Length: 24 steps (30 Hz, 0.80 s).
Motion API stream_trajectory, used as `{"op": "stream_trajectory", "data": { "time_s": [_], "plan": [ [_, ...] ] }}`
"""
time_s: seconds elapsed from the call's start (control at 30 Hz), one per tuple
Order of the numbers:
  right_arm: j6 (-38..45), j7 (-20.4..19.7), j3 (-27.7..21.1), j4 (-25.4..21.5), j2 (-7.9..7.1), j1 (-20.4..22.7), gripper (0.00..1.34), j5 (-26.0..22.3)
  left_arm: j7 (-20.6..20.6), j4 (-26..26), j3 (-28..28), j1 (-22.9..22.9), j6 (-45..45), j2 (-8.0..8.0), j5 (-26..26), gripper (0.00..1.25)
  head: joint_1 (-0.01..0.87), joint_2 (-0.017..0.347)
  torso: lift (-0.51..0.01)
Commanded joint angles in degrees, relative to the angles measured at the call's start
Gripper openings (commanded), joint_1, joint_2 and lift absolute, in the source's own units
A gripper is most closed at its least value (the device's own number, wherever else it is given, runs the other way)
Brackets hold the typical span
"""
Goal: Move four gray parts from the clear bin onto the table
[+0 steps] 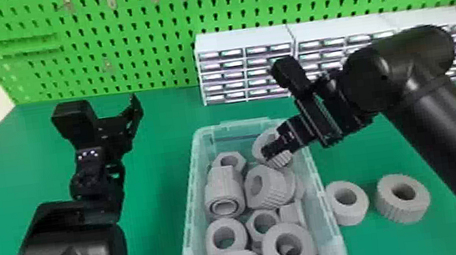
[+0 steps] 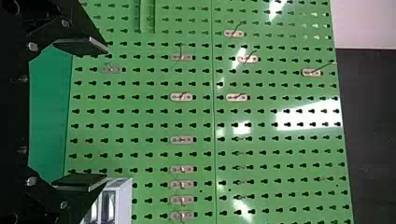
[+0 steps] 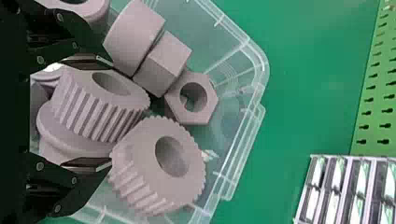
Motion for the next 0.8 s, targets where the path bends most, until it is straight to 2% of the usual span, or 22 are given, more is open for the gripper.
{"op": "stream_trajectory", "data": {
  "time_s": [0.0,0.77],
  "plan": [
    [-0.5,0.0,0.9,0.7,0.19,-0.1,0.81,-1.7,0.0,0.0,0.0,0.0,0.0,0.00,0.0,0.95,0.693,0.072,-0.052],
    [-0.2,0.0,4.6,5.0,0.89,-1.8,0.81,-2.7,0.0,-0.5,0.3,0.3,0.0,0.00,-0.2,0.95,0.693,0.072,-0.052]
  ]
}}
